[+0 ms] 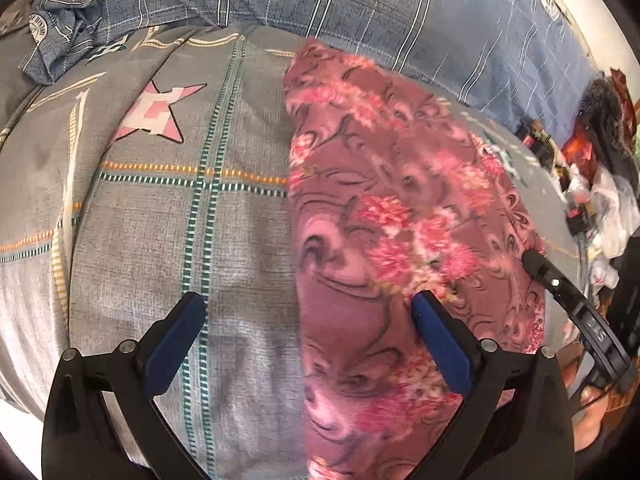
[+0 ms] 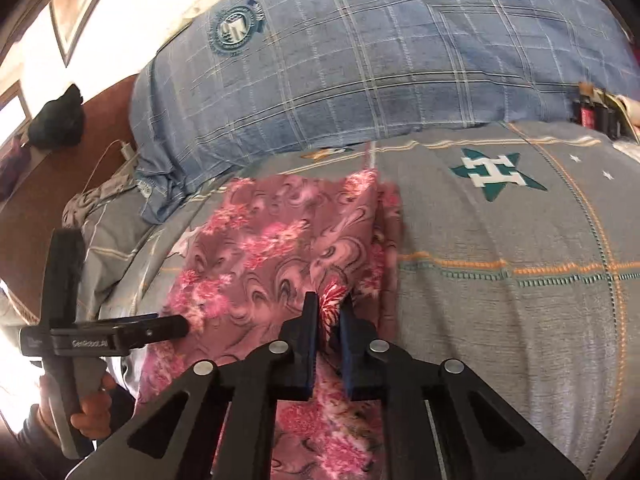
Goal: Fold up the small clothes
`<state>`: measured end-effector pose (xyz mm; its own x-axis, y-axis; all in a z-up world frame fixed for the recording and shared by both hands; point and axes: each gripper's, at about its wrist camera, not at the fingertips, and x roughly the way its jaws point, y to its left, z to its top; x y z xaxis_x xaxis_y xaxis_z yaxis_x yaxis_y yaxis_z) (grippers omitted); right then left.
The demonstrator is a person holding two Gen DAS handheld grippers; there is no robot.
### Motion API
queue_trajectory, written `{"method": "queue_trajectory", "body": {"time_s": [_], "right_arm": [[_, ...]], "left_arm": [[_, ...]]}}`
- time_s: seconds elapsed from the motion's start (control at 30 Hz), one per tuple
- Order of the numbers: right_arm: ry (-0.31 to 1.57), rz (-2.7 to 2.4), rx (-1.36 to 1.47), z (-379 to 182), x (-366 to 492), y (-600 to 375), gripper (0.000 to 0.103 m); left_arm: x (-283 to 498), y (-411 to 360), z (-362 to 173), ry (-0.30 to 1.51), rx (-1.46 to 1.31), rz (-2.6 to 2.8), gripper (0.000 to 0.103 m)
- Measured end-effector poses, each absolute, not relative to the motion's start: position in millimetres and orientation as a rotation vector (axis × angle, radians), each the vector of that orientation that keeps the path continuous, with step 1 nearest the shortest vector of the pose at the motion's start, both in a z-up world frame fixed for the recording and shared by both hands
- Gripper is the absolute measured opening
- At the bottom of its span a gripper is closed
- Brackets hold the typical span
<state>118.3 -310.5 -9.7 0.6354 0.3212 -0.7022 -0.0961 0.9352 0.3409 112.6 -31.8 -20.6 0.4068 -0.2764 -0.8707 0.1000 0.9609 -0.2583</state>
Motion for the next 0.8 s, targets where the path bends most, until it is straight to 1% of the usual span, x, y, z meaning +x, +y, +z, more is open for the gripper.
{"method": "queue_trajectory", "body": {"time_s": [0.07,0.13,0.23,0.3,0.33,0.4,0.43,0.5,0.57,0.63,0.67,0.7,0.8], "right_arm": [[0.895,0.233,0.303,-25.5,121.3,-312.5,0.010],[0.886,0.222,0.324,-16.7,115.1,-315.7,0.020],[0.898,0.282,0.402,-3.8,101.4,-326.0,0.025],[0.897,0.318,0.421,-0.5,86.4,-331.4,0.042],[0.902,0.328,0.424,-2.0,80.3,-333.1,0.044],[0.932,0.353,0.422,-13.6,72.2,-331.0,0.045],[0.944,0.330,0.390,-20.5,70.1,-329.3,0.043],[0.977,0.276,0.299,-34.6,69.9,-324.6,0.034],[0.946,0.266,0.272,-29.6,65.8,-323.4,0.032],[0.942,0.269,0.272,-20.0,60.9,-323.2,0.032],[0.925,0.290,0.285,-13.8,56.4,-324.2,0.035],[0.912,0.308,0.298,-9.6,51.4,-326.4,0.035],[0.931,0.339,0.301,-14.2,42.9,-327.1,0.036]], "left_arm": [[113.6,-32.1,-21.2,1.120,-0.165,-0.238,0.103],[107.7,-32.8,-12.3,1.109,-0.138,-0.237,0.103],[86.4,-34.9,-1.4,1.078,-0.093,-0.264,0.103],[66.7,-32.7,1.6,1.050,-0.084,-0.297,0.103],[62.5,-31.3,-1.7,1.050,-0.086,-0.310,0.103],[55.5,-35.5,-13.0,1.066,-0.065,-0.331,0.103],[52.3,-41.6,-25.8,1.072,-0.001,-0.305,0.103],[48.3,-49.9,-37.3,1.050,0.087,-0.269,0.103],[46.5,-50.0,-28.9,1.037,0.087,-0.267,0.103],[42.8,-49.6,-18.1,1.021,0.091,-0.275,0.103],[38.3,-48.8,-11.4,0.997,0.091,-0.284,0.103],[34.8,-48.3,-6.0,0.980,0.091,-0.300,0.103],[32.3,-50.0,-9.3,0.974,0.101,-0.305,0.103]]}}
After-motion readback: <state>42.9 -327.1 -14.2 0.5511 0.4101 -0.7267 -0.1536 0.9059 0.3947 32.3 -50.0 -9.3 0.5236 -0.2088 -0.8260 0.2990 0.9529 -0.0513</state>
